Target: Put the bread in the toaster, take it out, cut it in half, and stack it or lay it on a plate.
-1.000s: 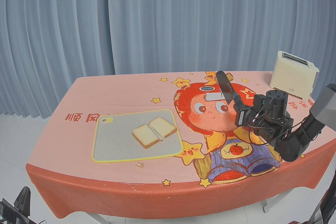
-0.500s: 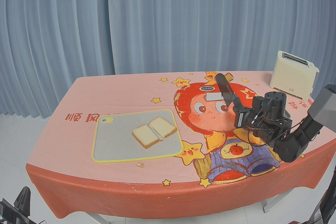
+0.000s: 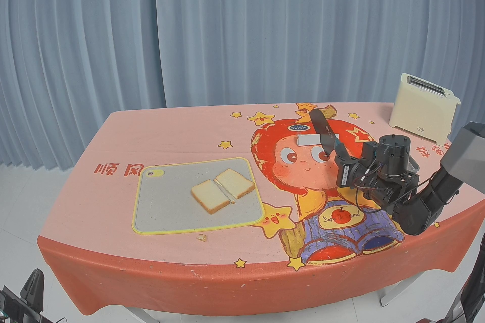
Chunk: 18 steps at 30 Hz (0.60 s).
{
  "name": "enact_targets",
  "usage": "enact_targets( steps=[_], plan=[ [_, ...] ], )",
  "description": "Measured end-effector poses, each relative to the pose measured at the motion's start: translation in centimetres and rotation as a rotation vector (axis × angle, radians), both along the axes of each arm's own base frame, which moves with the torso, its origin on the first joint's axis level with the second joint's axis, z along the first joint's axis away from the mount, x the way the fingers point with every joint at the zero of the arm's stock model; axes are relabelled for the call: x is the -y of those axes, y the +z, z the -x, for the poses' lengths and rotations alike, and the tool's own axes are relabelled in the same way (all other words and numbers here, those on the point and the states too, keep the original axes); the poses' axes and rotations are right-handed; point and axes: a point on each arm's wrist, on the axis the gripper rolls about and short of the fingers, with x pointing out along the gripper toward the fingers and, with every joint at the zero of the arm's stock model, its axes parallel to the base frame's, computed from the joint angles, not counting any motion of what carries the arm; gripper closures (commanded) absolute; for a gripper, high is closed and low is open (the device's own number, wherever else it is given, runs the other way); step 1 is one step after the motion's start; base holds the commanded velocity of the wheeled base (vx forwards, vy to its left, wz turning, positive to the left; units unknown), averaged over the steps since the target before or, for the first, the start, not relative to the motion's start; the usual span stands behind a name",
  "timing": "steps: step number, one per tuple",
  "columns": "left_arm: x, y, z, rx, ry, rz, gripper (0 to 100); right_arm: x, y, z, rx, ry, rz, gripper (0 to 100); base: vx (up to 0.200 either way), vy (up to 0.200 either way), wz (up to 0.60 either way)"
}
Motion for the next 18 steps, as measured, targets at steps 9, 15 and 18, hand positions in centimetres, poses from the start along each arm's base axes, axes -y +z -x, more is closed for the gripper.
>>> enact_targets(
  steps=[9,15,18],
  plan=[
    [0.0,0.0,0.0,0.0,0.0,0.0,100,-0.03,-0.06,-0.09,0.001,-0.001,-0.001,100,0.0,0.0,0.0],
    [0.0,0.0,0.0,0.0,0.0,0.0,100,-0.04,-0.08,-0.1,0.0,-0.001,0.0,100,0.0,0.0,0.0],
    [0.0,0.0,0.0,0.0,-0.001,0.0,100,-0.04,-0.09,-0.12,0.0,-0.003,0.001,100,0.0,0.0,0.0]
  ],
)
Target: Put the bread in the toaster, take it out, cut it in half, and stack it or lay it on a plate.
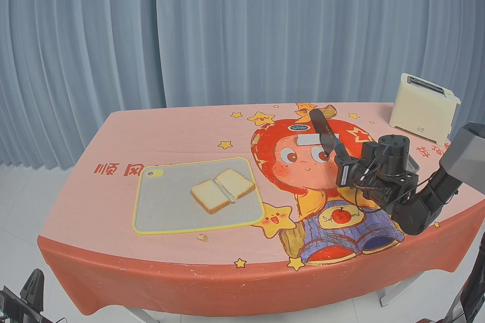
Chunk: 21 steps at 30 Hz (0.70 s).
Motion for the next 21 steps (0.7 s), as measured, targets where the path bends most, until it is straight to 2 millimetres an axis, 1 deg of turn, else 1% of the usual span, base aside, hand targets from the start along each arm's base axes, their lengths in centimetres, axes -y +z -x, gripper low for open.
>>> enact_targets(
  steps=[6,7,21],
  plan=[
    [0.0,0.0,0.0,0.0,0.0,0.0,100,-0.01,-0.02,0.0,0.0,-0.004,0.001,100,0.0,0.0,0.0],
    [0.0,0.0,0.0,0.0,0.0,0.0,100,0.0,-0.02,0.0,0.0,-0.006,0.002,0,0.0,0.0,0.0],
    [0.0,0.0,0.0,0.0,0.0,0.0,100,-0.08,0.16,-0.06,0.013,-0.005,-0.003,0,0.0,0.0,0.0]
  ],
)
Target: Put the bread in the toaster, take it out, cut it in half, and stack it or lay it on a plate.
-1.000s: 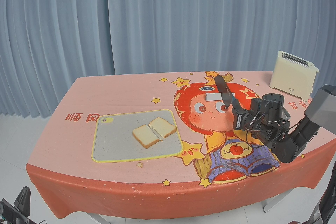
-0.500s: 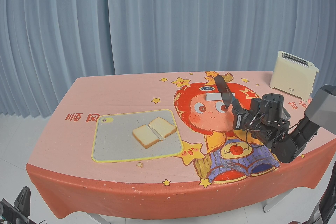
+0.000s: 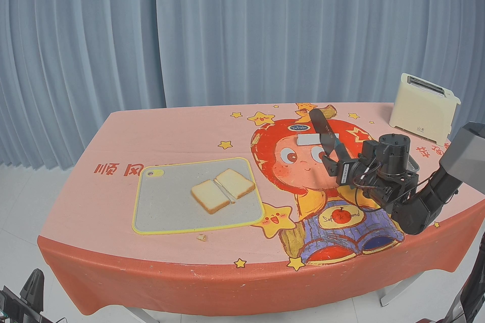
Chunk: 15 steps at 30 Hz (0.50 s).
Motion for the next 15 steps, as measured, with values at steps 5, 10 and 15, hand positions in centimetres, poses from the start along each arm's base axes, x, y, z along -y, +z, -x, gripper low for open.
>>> enact_targets(
  steps=[5,10,15],
  plan=[
    [0.0,0.0,0.0,0.0,0.0,0.0,100,0.0,0.3,0.0,0.012,-0.001,-0.004,0,0.0,0.0,0.0],
    [0.0,0.0,0.0,0.0,0.0,0.0,100,0.0,0.7,0.0,0.024,-0.002,-0.005,0,0.0,0.0,0.0],
    [0.0,0.0,0.0,0.0,0.0,0.0,100,0.0,1.3,0.2,0.04,0.0,-0.009,0,0.0,0.0,0.0]
  ],
)
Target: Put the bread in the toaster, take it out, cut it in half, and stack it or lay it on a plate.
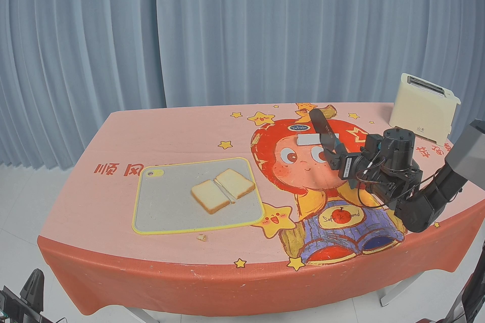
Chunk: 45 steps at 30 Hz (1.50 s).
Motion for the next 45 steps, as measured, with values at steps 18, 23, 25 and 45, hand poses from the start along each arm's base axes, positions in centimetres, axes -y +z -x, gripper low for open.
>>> enact_targets(
  steps=[18,23,25,45],
  plan=[
    [0.0,0.0,0.0,0.0,0.0,0.0,100,-0.2,2.9,1.6,0.072,0.033,0.016,0,0.0,0.0,0.0],
    [0.0,0.0,0.0,0.0,0.001,0.0,100,-0.3,3.1,1.8,0.079,0.037,0.015,0,0.0,0.0,0.0],
    [0.0,0.0,0.0,0.0,0.001,0.0,100,-0.3,3.1,1.9,0.079,0.039,0.015,0,0.0,0.0,0.0],
    [0.0,0.0,0.0,0.0,0.001,0.0,100,-0.7,3.0,2.4,0.074,0.059,0.039,0,0.0,0.0,0.0]
  ],
)
